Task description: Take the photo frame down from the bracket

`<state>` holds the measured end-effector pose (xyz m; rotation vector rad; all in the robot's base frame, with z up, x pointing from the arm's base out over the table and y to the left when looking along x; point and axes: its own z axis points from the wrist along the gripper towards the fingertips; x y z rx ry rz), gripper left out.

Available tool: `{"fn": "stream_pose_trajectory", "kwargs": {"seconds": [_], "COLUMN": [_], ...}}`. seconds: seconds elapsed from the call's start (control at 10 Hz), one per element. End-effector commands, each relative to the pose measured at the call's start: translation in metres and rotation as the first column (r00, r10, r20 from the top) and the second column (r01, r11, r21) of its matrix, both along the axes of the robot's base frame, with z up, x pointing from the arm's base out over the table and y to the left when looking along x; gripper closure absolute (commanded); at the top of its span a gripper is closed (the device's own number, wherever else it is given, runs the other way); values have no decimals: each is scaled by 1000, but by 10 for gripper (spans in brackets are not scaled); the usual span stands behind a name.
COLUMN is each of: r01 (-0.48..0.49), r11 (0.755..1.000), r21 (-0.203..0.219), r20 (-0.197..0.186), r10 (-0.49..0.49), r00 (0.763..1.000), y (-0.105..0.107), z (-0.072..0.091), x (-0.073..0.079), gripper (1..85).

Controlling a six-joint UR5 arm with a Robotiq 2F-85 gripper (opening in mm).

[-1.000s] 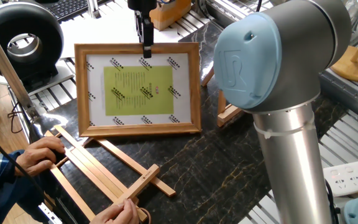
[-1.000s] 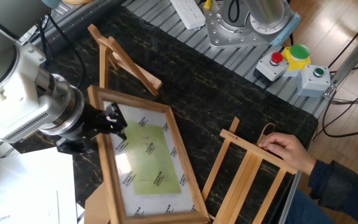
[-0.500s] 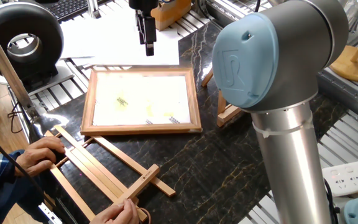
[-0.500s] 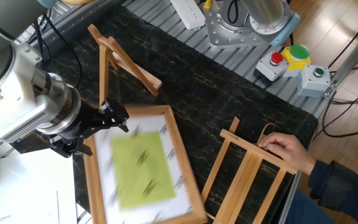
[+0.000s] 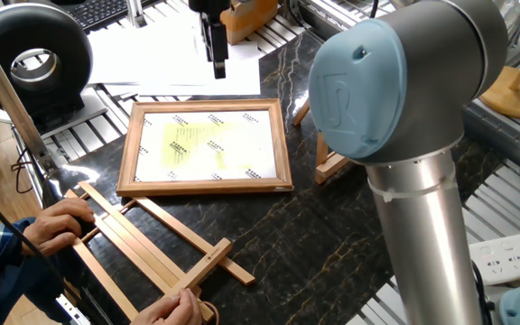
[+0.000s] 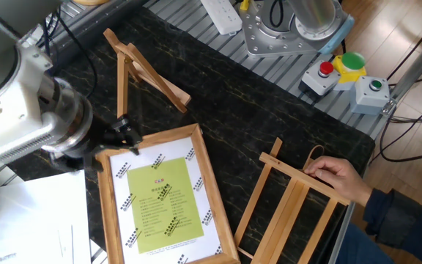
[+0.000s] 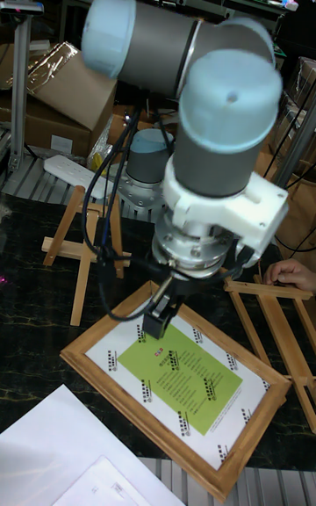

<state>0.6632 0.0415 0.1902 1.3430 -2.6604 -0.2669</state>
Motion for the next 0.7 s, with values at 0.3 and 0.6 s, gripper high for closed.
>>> {"fn": "stream_pose_trajectory", "kwargs": {"seconds": [0.3,0.6], "r01": [666,705], "r11": [738,698], "r21": [106,128], "r20": [419,437], "r10": [-641,-678], "r00": [644,592], "y": [-8,-33], "z": [114,108], "x": [46,57], "gripper": [843,843]}}
